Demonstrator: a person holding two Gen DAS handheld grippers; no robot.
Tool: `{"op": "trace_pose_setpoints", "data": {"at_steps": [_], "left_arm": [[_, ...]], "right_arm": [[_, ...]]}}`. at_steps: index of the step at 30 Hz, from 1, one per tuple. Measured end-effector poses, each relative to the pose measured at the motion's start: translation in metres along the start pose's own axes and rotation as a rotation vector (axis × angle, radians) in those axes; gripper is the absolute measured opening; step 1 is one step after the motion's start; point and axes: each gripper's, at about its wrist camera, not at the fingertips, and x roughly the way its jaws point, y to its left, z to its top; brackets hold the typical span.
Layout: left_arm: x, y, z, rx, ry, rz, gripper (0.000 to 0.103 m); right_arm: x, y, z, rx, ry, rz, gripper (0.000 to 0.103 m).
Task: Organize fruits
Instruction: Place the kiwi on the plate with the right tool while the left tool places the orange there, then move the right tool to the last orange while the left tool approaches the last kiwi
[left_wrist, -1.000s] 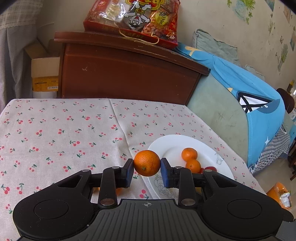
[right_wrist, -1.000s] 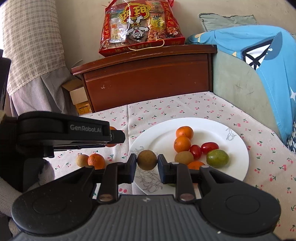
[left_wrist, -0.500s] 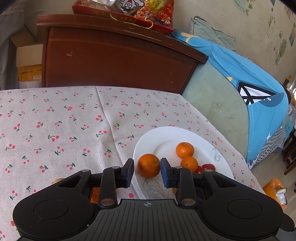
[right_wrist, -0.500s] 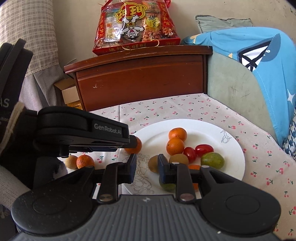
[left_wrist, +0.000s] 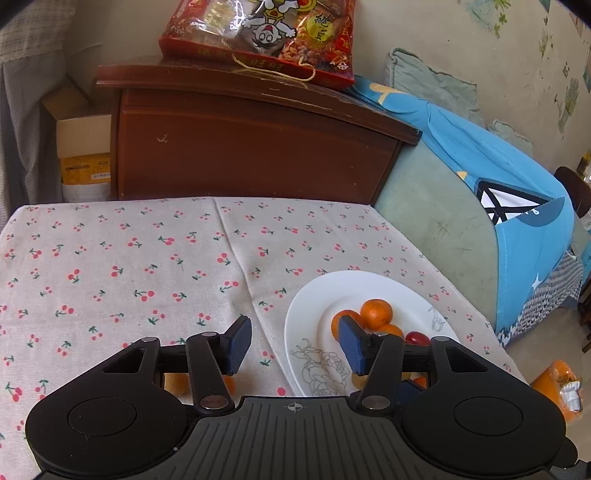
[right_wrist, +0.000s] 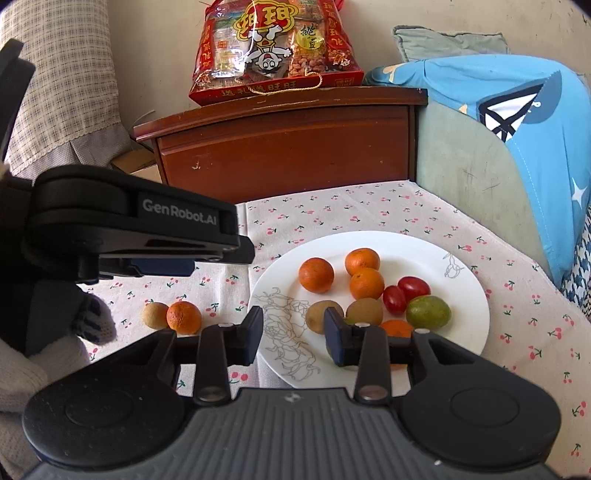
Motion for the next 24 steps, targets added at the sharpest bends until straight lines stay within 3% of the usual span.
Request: {"op": "trace_pose_setpoints", "data": {"at_steps": [14, 24], "left_arm": [[-0.043, 0.038, -0.012, -0.047, -0.003, 0.146, 0.052], [-0.052, 0.075, -0.028, -0.136, 0.005, 0.235, 0.052]], "right_arm": [[-0.012, 0.029, -0.007, -0.078, 0.024, 0.093, 0.037], [-0.002, 0.037, -0.012, -0.048, 0.049, 0.168, 0.037]]}}
